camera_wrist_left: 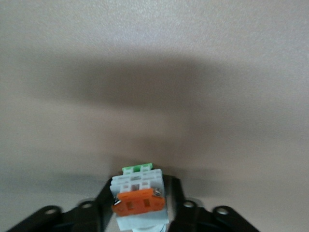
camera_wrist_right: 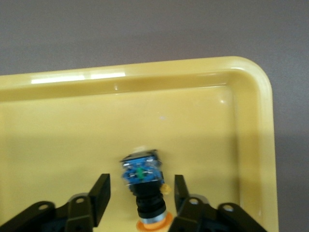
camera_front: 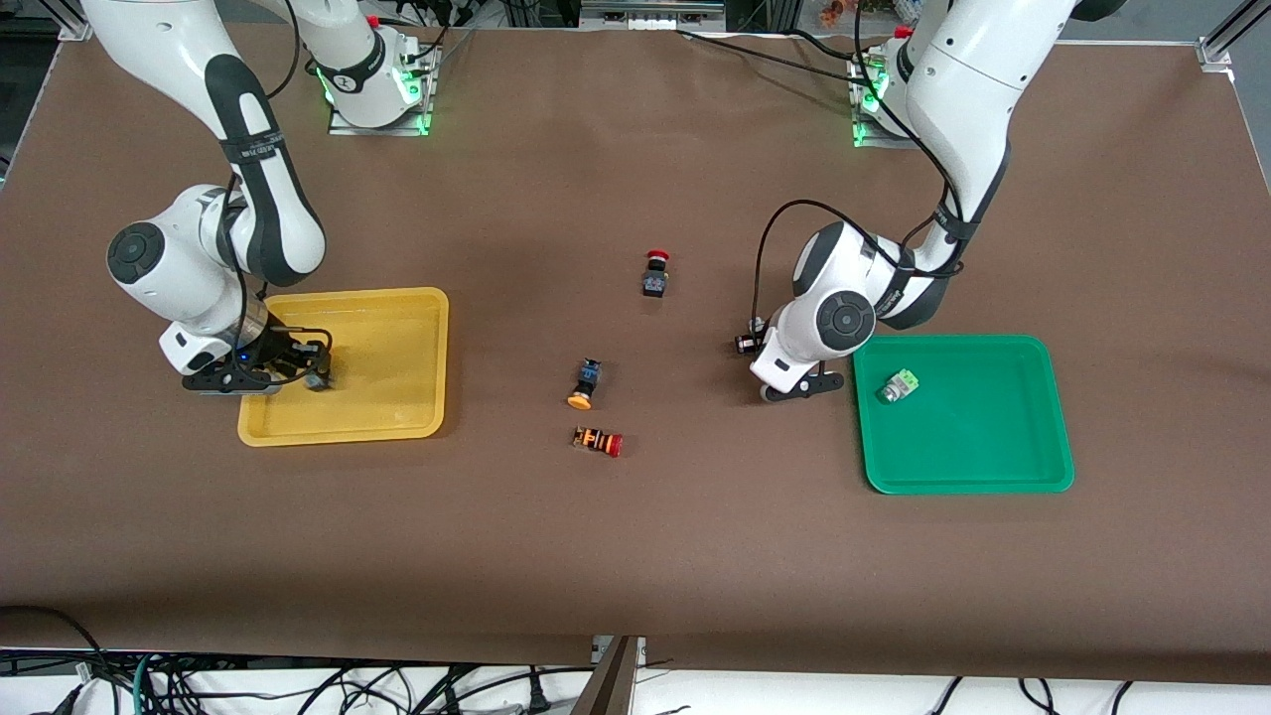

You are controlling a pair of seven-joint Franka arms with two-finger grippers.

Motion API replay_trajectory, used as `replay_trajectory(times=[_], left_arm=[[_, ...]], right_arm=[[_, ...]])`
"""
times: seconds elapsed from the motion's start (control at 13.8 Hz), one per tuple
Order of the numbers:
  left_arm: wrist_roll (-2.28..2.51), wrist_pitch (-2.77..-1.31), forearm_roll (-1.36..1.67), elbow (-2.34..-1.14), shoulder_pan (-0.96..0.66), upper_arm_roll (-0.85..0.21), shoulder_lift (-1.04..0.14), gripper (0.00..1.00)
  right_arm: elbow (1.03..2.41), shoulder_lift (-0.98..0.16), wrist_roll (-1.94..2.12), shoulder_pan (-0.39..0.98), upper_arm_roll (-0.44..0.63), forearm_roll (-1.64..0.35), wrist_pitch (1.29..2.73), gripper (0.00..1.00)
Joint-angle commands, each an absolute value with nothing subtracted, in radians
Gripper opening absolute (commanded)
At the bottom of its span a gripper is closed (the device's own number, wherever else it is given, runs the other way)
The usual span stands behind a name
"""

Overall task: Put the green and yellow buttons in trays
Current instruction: 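Set the yellow button in the yellow tray while the left gripper grasps orange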

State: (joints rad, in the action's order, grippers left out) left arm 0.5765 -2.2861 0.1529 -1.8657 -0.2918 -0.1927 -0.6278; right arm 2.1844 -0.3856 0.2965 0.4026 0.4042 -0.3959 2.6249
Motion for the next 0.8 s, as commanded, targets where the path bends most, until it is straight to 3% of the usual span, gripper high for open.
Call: replay_trajectory(times=[0.0, 0.22, 0.43, 0.72], left_arm=[[0.568, -2.249, 0.173, -1.875, -0.288, -0.195, -0.601, 0.00], [0.520, -2.095, 0.160, -1.820, -0.252, -0.183, -0.546, 0.00], [0.299, -1.883, 0.158, -1.720, -0.105, -0.183, -0.505, 0.00], [-0.038, -1.804, 0.100, -1.671, 0.069, -0.178, -0.509, 0.00]], right_arm=[[2.183, -0.371, 0.324, 0.397, 0.394, -0.434, 2.635, 0.98], [2.166, -0.357, 0.266, 0.423, 0.387, -0.433, 2.626, 0.98], [2.166, -0.350, 0.158, 0.494, 0.391, -0.431, 2.622, 0.98], [2.168, -0.348, -0.001, 0.598, 0.393, -0.428, 2.617, 0.97]])
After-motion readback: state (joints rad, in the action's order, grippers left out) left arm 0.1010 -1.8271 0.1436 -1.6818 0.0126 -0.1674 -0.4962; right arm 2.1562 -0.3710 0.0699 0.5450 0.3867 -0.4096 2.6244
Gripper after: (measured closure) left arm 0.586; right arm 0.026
